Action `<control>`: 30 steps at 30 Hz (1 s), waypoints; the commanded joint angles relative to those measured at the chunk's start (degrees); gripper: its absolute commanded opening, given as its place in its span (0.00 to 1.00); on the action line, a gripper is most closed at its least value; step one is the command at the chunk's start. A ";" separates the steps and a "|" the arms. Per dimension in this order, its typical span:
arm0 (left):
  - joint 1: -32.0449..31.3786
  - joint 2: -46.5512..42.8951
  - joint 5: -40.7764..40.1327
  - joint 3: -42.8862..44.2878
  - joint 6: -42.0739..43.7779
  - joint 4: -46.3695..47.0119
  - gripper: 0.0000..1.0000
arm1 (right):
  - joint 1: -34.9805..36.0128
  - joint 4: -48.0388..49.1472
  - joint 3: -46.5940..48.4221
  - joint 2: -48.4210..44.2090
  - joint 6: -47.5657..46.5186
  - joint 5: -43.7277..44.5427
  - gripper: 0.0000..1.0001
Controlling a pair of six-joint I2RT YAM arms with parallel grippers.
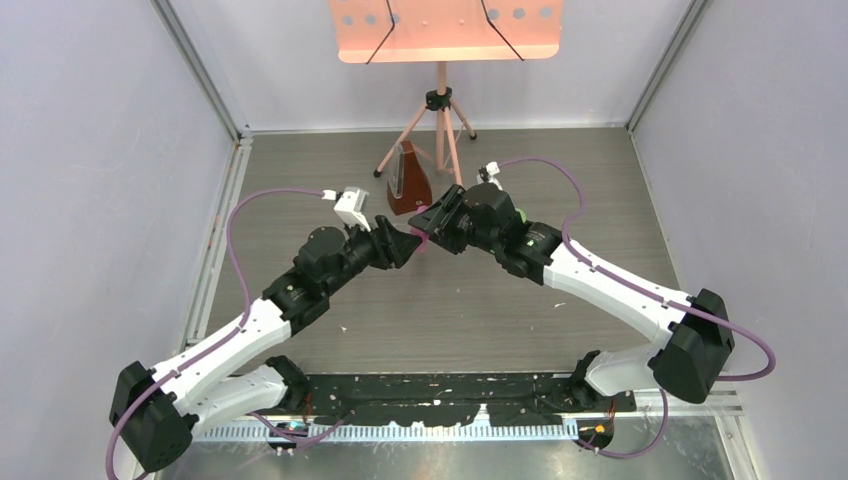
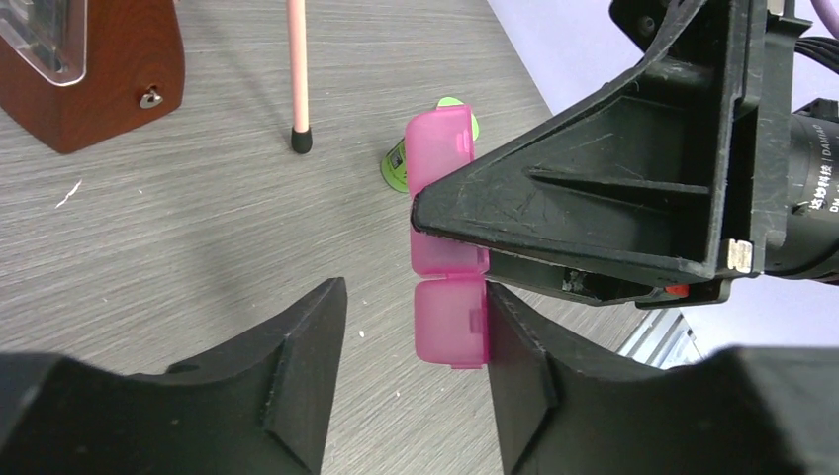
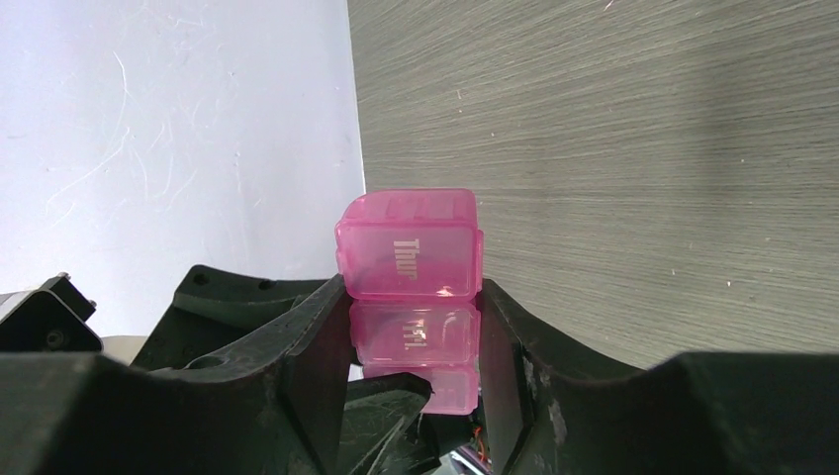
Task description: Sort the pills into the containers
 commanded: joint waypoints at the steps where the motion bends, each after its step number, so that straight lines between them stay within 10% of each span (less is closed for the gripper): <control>1: 0.17 -0.17 -1.43 -0.45 -0.19 2.77 0.50 | 0.37 2.80 -0.12 -2.11 1.44 0.79 0.48; 8: 0.09 0.49 2.96 0.52 -1.28 -0.57 0.41 | 0.28 3.18 1.57 -0.96 -1.21 -1.19 0.43; 15: 0.17 0.36 4.99 1.67 -1.21 -3.41 0.57 | -0.44 3.19 0.92 -0.83 -0.26 -3.24 0.42; 24: 0.16 -0.27 3.18 1.65 -1.14 -3.42 0.09 | -1.05 3.63 -0.37 -1.53 0.55 -3.79 0.43; 30: 0.22 -0.97 1.78 0.91 2.45 -5.33 0.00 | -3.16 1.80 1.32 -1.05 -8.03 -7.30 0.87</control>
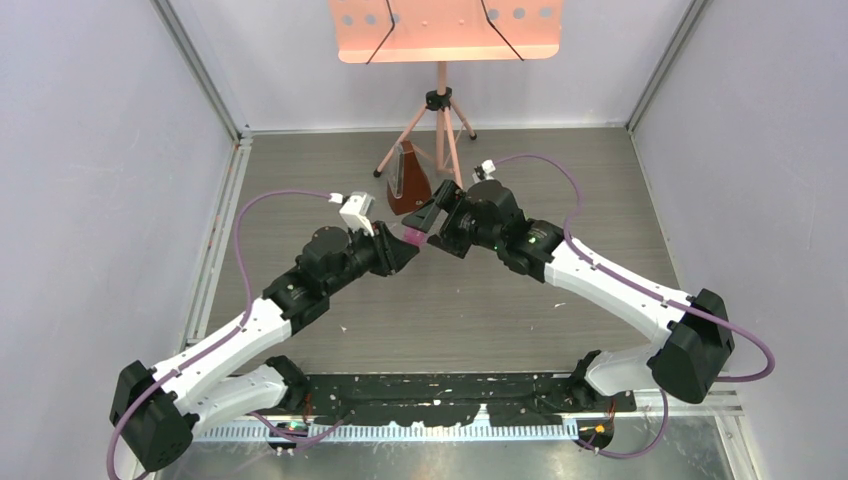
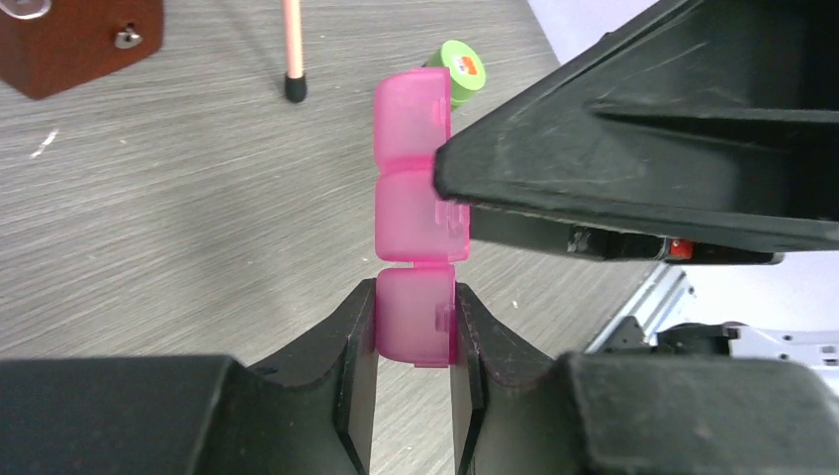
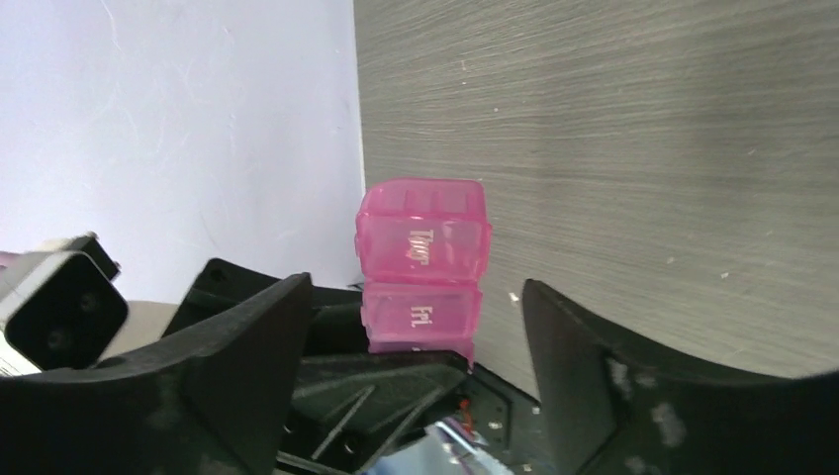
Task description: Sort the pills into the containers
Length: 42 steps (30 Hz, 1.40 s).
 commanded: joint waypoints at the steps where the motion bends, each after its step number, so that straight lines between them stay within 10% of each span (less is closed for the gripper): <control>1: 0.43 -1.42 -2.86 0.63 4.18 -1.89 0.00 | -1.73 0.65 1.69 -1.96 -8.24 -1.51 0.92; 32: 0.42 -3.43 -6.84 1.75 10.59 -5.03 0.00 | -4.27 4.62 5.15 6.53 -15.23 -20.49 0.89; 42: 0.50 -3.91 -7.74 2.38 10.26 -5.95 0.00 | -4.27 -3.25 4.96 4.79 -15.95 -12.90 0.66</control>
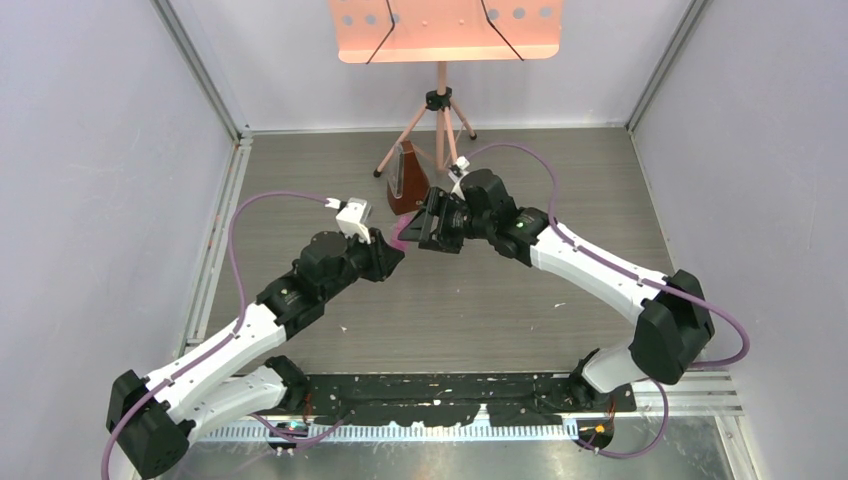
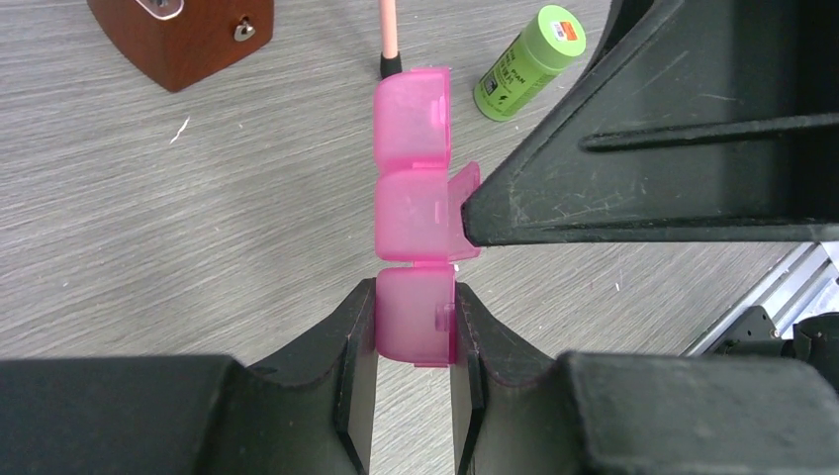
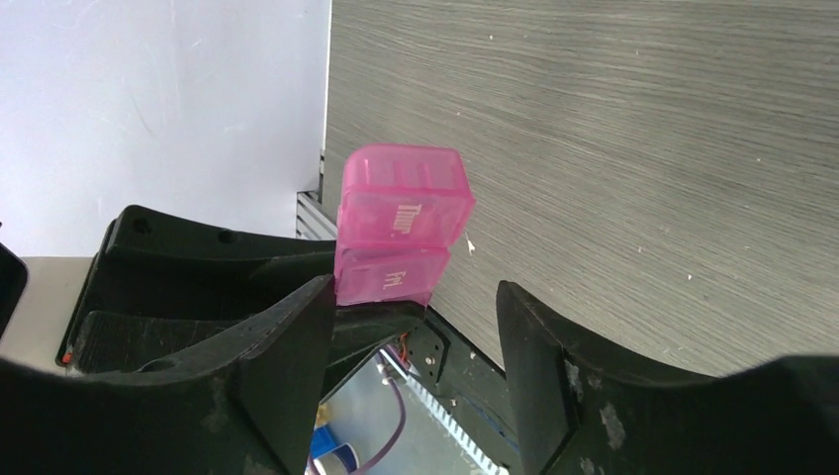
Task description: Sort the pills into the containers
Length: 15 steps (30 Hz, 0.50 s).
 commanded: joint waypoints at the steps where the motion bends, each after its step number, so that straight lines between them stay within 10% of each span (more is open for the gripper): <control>1: 0.32 -1.10 -1.82 2.79 0.49 1.38 0.00 | 0.06 -3.56 1.62 -2.80 -1.92 4.90 0.65; 15: 0.76 -2.94 -1.06 2.56 -1.90 2.40 0.00 | 0.01 -2.05 -5.28 -10.20 -0.78 12.33 0.52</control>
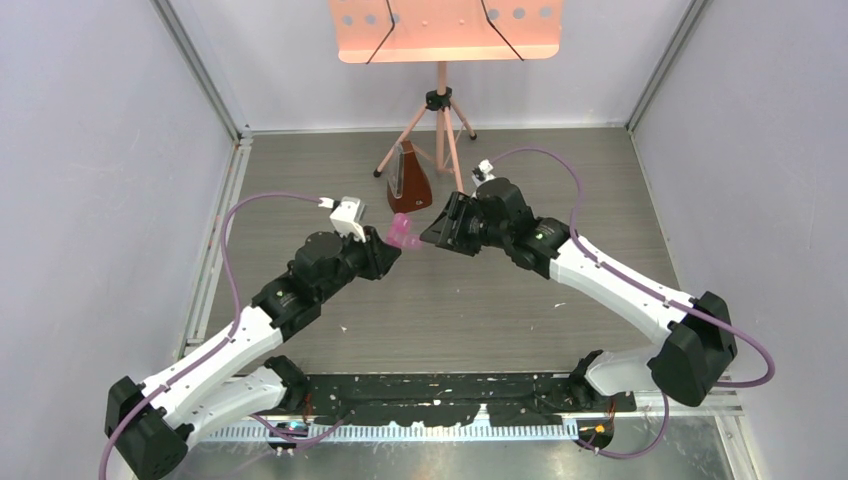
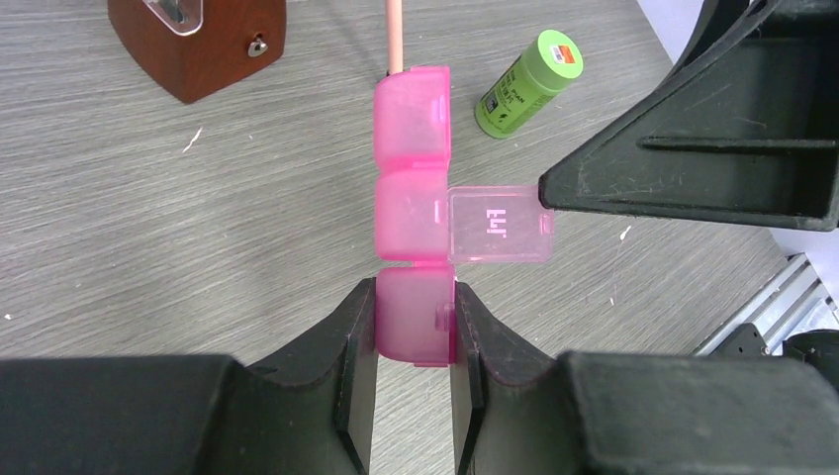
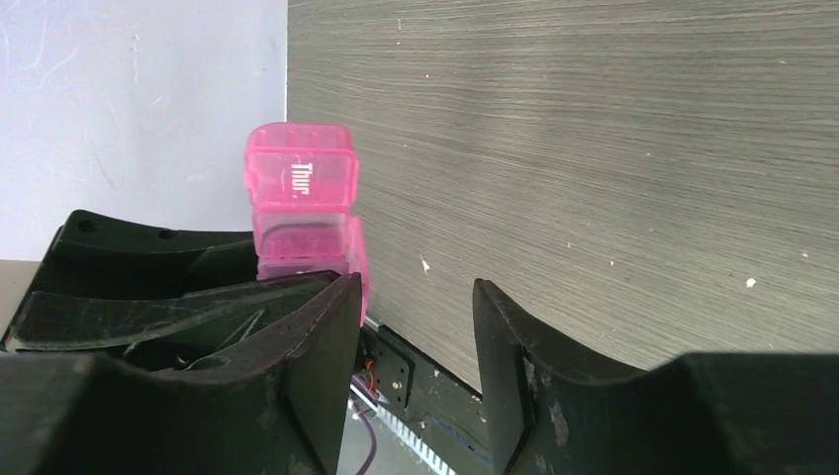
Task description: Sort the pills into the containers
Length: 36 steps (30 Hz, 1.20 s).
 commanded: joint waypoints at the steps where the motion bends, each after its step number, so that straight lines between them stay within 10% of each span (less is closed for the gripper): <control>1: 0.25 -1.55 0.49 2.54 -1.46 3.44 0.00 | -0.23 2.29 -1.78 -3.19 -0.14 2.89 0.52; 24: 2.42 -3.76 8.04 5.61 -11.77 9.39 0.00 | -2.87 20.15 -11.35 -10.07 -7.53 -3.04 0.51; 36: 2.55 -4.82 8.12 6.66 -11.77 7.75 0.00 | -3.38 39.40 -14.10 -13.91 -2.11 -15.75 0.78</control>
